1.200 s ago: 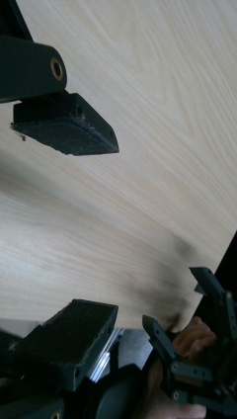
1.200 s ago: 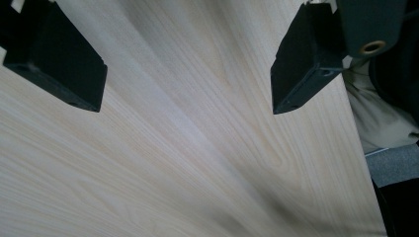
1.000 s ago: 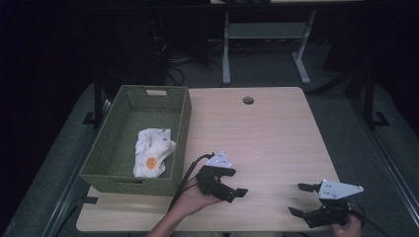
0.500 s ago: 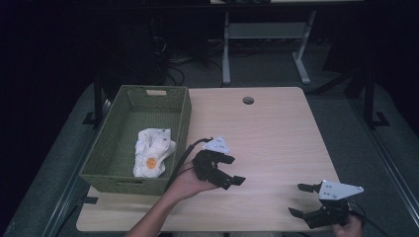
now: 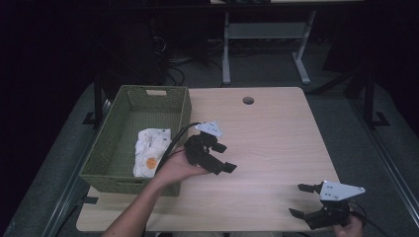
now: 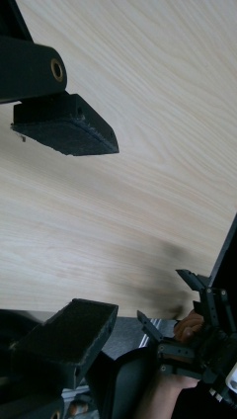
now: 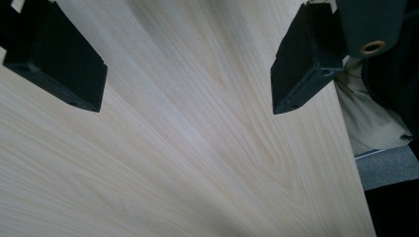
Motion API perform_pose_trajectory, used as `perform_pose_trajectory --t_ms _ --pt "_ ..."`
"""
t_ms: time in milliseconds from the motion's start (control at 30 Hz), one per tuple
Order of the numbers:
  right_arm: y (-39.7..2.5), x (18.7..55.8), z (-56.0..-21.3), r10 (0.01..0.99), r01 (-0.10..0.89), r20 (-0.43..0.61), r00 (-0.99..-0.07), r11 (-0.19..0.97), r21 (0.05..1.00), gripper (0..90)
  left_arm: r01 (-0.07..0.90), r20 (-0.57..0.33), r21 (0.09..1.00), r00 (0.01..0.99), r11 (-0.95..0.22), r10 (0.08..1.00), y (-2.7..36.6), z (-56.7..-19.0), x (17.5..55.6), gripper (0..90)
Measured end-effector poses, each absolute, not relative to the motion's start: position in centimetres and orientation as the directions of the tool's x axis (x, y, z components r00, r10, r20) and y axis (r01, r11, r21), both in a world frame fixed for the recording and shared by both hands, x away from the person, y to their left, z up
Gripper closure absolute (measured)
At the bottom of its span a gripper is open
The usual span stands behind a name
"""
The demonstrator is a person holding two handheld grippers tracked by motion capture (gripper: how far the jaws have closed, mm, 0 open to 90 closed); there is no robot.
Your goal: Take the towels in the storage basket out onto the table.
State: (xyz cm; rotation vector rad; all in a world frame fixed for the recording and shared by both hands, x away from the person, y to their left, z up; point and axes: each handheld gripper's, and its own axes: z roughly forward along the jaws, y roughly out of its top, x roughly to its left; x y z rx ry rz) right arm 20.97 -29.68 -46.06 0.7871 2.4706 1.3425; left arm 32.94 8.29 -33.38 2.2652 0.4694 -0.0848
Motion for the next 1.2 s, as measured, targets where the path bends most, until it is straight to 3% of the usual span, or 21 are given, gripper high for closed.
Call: perform_pose_trajectory --t_ms 467,1200 --pt "-29.6 20.9 -46.0 0.551 0.348 0.055 -0.833 0.444 0.825 13.8 0.392 -0.228 0.697 0.915 -0.601 0.332 12.5 -31.6 34.6 23.7" --pt "-29.6 21.0 -46.1 0.555 0.348 0.052 -0.83 0.443 0.827 13.8 0.498 -0.255 0.686 0.847 -0.531 0.466 20.6 -31.2 35.9 23.9"
